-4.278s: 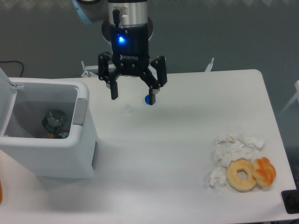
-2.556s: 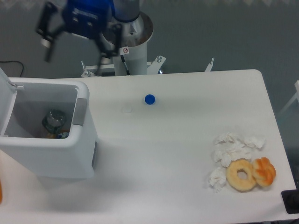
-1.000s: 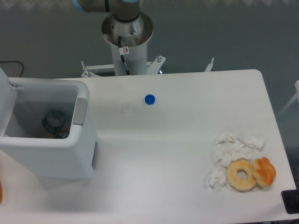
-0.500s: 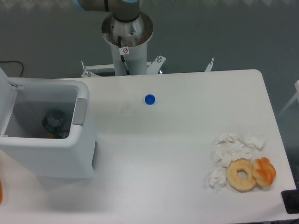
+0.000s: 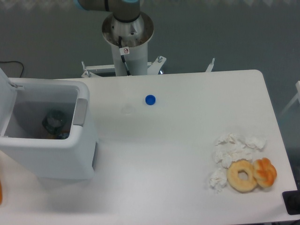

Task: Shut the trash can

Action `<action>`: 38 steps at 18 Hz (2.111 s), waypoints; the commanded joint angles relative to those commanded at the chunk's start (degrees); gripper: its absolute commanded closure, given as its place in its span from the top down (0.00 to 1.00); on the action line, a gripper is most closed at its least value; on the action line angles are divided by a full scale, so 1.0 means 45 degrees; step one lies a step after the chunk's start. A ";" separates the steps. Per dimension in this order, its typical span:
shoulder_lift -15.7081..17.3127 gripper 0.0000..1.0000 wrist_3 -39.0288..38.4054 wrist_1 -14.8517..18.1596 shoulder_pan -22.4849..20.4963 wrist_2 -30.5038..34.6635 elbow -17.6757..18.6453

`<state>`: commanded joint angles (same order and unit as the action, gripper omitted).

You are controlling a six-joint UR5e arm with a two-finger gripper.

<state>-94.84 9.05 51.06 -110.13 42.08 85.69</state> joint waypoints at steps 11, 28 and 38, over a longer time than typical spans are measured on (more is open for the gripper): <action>0.0215 1.00 0.0448 0.0019 -0.1288 0.1313 0.0450; 0.0742 1.00 0.2812 0.0059 -0.3436 0.1410 0.2129; 0.0723 1.00 0.3417 0.0078 -0.3985 0.1430 0.2676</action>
<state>-91.58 24.43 51.42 -128.06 48.51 97.73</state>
